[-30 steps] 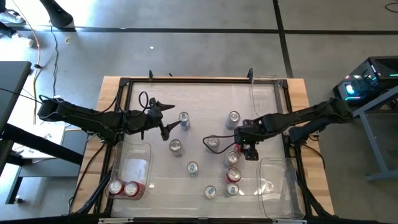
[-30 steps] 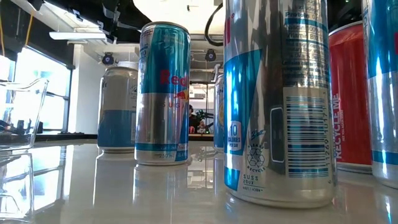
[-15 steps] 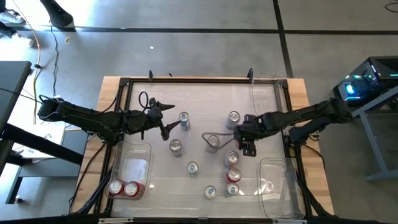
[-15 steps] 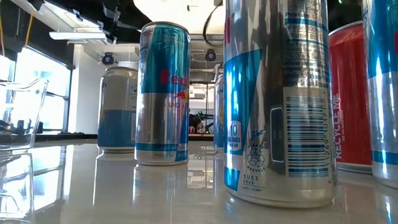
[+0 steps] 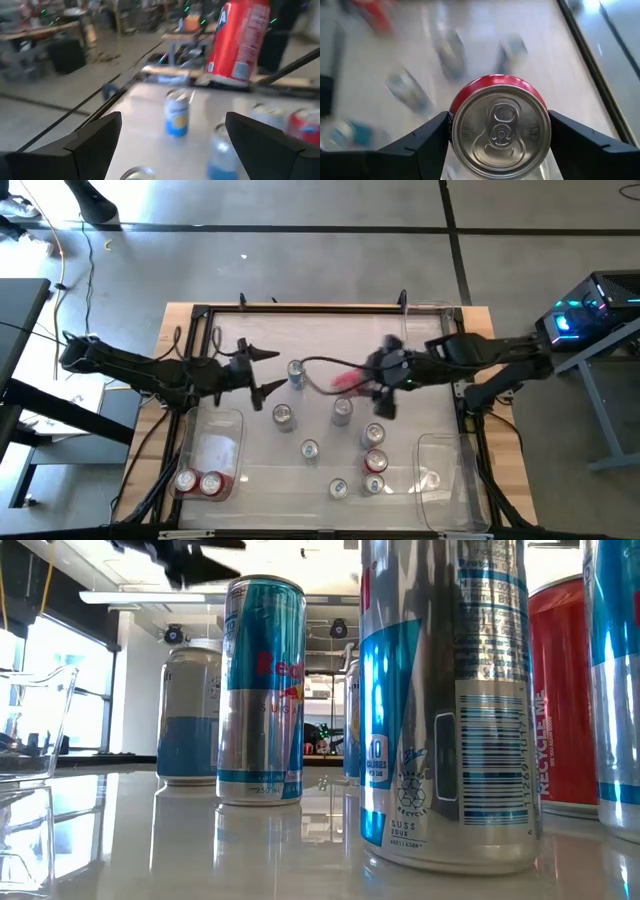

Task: Sort soda cans
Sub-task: Put the middle right red soda can into the left transparent bin

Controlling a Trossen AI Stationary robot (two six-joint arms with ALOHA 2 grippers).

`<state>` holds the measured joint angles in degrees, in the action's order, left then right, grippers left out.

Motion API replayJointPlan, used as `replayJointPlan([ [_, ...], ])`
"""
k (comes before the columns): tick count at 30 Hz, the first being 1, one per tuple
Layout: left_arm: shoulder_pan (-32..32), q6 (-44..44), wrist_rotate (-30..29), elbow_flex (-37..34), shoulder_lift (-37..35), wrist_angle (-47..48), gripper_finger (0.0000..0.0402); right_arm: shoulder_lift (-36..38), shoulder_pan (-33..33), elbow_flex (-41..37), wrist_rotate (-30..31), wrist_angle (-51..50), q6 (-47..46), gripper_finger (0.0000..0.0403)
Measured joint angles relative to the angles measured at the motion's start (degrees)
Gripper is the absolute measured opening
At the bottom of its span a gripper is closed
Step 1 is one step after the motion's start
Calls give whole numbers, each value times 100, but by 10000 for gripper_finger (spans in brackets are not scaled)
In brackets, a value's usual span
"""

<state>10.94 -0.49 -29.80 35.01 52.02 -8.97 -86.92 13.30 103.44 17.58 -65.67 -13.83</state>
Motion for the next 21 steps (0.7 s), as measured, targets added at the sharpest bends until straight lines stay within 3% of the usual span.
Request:
replayJointPlan([
  [7, 721, 165, -72, 274, -622, 183, 353, -1804, 122, 1838, -1439, 444, 1071, 277],
  [14, 1531, -554, -110, 386, -922, 706, 353, -3425, 324, 3171, -2419, 470, 1375, 277],
  [21, 2134, -1180, -619, 386, -891, 1157, 353, -4131, 470, 2907, -2612, 1357, 1131, 277],
])
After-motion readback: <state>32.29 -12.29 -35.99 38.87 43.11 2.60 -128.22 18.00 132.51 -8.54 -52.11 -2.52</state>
